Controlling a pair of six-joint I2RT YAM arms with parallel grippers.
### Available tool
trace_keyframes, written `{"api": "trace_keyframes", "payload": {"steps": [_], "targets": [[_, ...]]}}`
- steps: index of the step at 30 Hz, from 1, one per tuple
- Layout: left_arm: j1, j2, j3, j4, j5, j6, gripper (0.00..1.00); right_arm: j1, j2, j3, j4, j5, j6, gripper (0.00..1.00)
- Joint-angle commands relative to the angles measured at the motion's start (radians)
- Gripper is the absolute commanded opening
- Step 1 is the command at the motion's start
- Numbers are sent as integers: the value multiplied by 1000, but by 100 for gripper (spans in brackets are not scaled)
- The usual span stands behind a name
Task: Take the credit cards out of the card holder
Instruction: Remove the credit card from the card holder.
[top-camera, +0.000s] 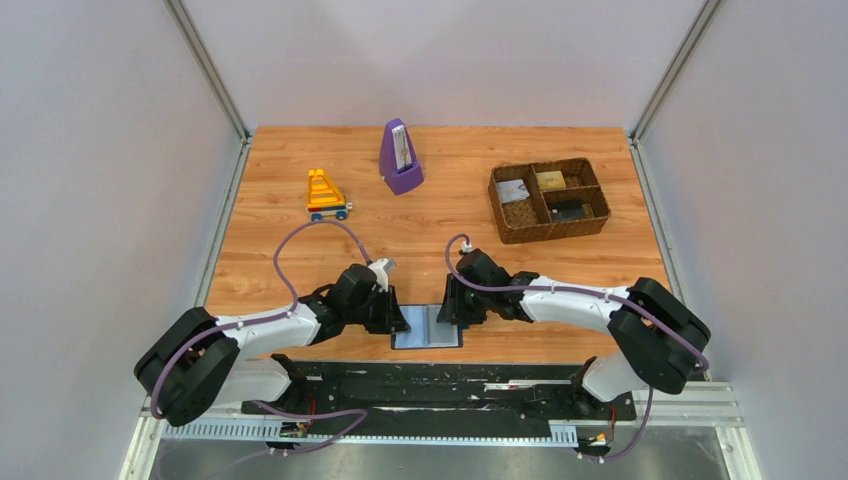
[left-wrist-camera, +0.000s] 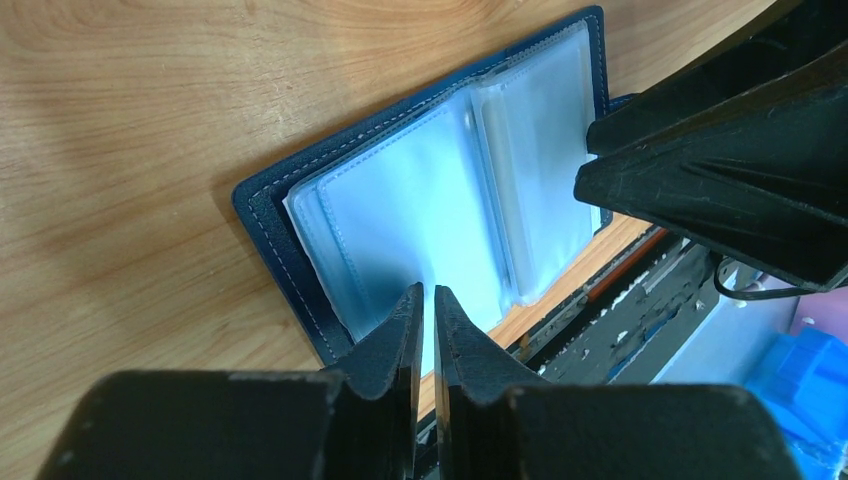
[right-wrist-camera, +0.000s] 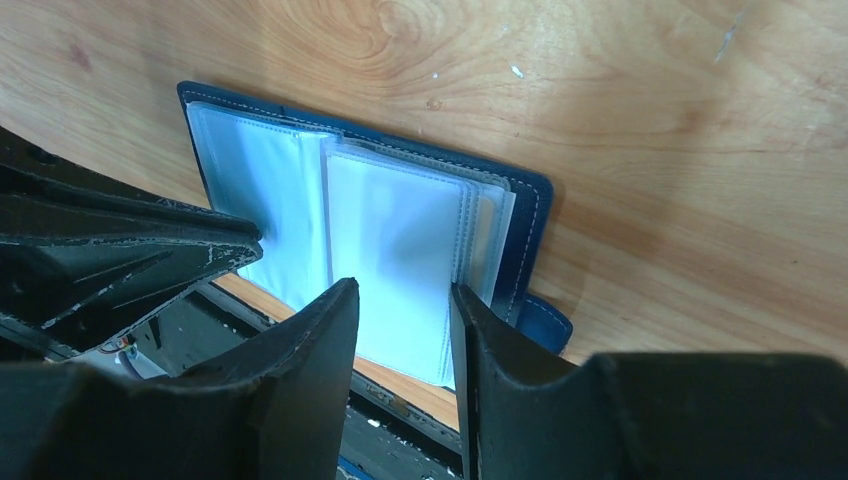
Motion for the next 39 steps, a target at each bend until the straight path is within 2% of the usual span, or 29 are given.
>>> {"api": "trace_keyframes", "payload": {"steps": [1, 18, 26, 28, 36, 39], "targets": [[-2, -2, -16, 16, -7, -2, 16, 17, 32, 17, 35, -26, -1, 40], [-1, 10, -28, 47, 10, -11, 16, 18, 8, -11, 193, -151, 19, 40], [-1, -21, -23, 43, 29, -52, 16, 19, 18, -16, 323, -232, 40, 41], [-1, -59, -4, -4, 11, -73, 17, 24, 28, -8, 344, -249, 38, 41], [12, -300, 116, -368, -186, -123, 22, 45, 79, 42, 383, -271, 6, 45], [14, -373, 126, -402, -208, -129, 23, 46, 95, 78, 345, -252, -15, 47]]}}
